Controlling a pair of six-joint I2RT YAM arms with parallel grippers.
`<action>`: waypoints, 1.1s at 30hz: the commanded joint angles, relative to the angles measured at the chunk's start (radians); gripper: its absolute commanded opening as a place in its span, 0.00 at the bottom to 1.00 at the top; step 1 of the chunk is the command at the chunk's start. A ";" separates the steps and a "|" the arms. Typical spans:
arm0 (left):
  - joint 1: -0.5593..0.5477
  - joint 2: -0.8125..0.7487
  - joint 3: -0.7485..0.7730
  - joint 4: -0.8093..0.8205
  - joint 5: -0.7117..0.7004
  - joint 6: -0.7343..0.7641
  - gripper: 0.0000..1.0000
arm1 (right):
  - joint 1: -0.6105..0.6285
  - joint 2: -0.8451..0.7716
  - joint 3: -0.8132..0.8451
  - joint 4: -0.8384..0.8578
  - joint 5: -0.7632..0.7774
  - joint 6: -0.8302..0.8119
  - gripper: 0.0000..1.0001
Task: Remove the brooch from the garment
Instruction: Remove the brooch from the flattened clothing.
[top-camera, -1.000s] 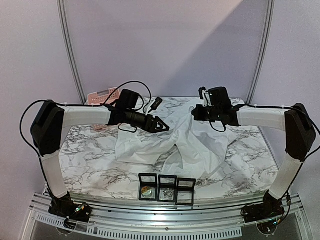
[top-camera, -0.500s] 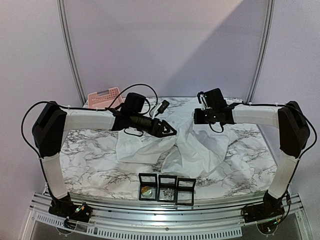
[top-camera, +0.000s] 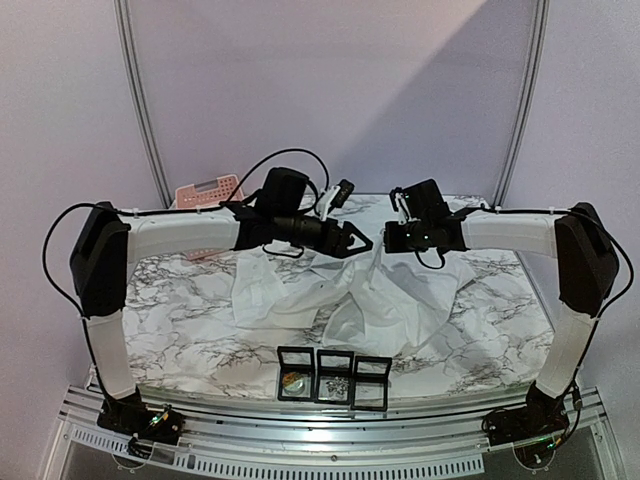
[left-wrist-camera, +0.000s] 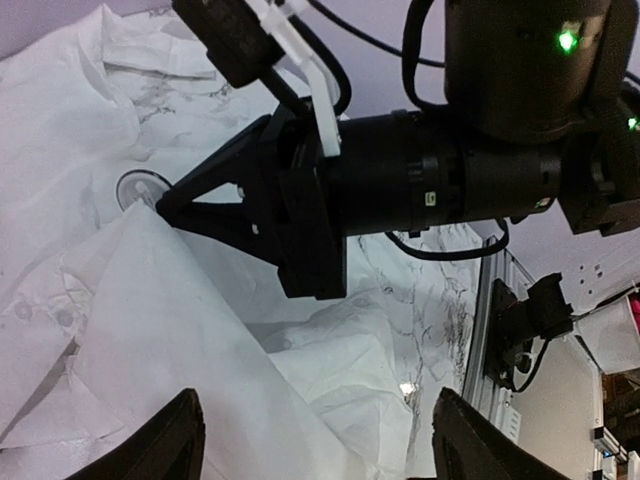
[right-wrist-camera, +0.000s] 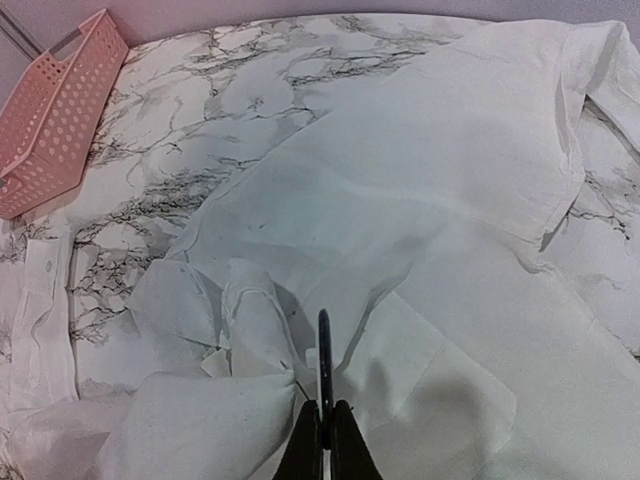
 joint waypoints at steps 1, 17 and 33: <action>-0.038 0.057 0.048 -0.158 -0.109 0.052 0.77 | 0.008 -0.002 -0.027 -0.005 -0.002 -0.007 0.00; -0.038 0.102 0.067 -0.213 -0.046 0.062 0.00 | 0.008 -0.041 -0.094 0.018 -0.037 0.011 0.00; -0.013 -0.056 -0.091 -0.061 -0.176 0.068 0.21 | -0.004 -0.263 -0.311 0.115 0.017 0.060 0.00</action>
